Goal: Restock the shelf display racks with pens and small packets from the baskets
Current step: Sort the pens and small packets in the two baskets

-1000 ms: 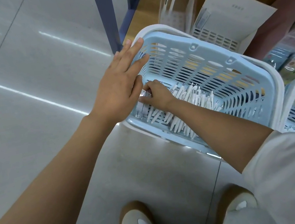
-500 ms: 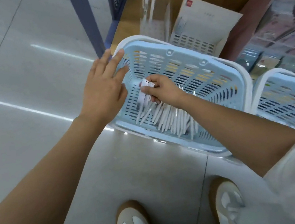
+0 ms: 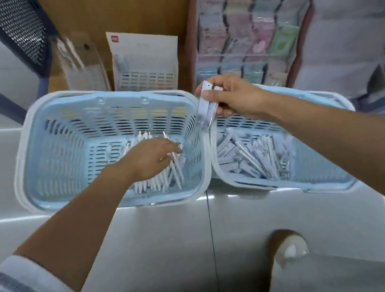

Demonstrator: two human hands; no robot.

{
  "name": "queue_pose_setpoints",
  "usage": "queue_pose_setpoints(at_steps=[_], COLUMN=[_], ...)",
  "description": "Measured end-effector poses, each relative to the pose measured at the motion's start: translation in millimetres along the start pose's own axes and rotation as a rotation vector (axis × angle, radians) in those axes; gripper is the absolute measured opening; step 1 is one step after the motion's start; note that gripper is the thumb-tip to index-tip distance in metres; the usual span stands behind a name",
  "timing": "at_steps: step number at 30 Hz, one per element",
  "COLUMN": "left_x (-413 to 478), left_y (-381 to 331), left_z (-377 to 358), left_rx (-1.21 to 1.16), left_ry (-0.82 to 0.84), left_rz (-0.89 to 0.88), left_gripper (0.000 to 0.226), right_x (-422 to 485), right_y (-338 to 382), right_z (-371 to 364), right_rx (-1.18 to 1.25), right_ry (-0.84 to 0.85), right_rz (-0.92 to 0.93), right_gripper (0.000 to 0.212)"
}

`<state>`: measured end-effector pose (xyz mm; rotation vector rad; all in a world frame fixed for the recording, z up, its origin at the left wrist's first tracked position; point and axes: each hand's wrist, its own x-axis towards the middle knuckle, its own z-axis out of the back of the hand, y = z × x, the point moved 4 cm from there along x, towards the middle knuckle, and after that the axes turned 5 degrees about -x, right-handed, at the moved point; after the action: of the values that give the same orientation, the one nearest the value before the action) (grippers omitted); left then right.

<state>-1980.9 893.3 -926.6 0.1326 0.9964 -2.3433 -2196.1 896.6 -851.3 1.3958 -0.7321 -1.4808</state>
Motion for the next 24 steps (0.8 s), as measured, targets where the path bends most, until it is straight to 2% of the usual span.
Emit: queue_pose_setpoints(at_steps=[3,7,10,13,16,18,20,22,24], left_x=[21,19,12,14,14,11,11,14,16], left_y=[3,12,0,-29,-48,-48,-44,-37,-30], left_z=[-29,-35,-28,-16,-9,-4,0,4,6], left_rx=[0.011,0.012,-0.058,-0.101,-0.056,-0.040,-0.030,-0.008,0.022], left_ry=[0.220,0.263,0.081,-0.138,-0.245,-0.266,-0.226,-0.175,-0.129], left_rz=[0.061,0.222,0.249,0.141,0.026,0.010,-0.016,-0.051,-0.089], left_gripper=[0.044,0.052,0.054,0.056,0.064,0.065,0.065,0.068,0.070], right_x=[1,5,-4,-20,-26,-22,-16,-11,-9], right_y=[-15,-17,-25,-44,-76,-98,-113,-128,-146], right_z=[8,20,37,55,63,60,50,34,21], right_rx=[0.091,0.092,0.030,0.056,-0.115,-0.256,-0.314,-0.272,-0.217], right_ry=[0.048,0.185,0.330,0.407,0.443,0.381,0.249,0.133,0.060], right_rz=[0.002,-0.043,-0.118,-0.276,-0.407,-0.459,-0.465,-0.458,-0.455], right_gripper=[0.007,0.009,0.019,0.007,0.004,0.020,0.038,0.040,0.028])
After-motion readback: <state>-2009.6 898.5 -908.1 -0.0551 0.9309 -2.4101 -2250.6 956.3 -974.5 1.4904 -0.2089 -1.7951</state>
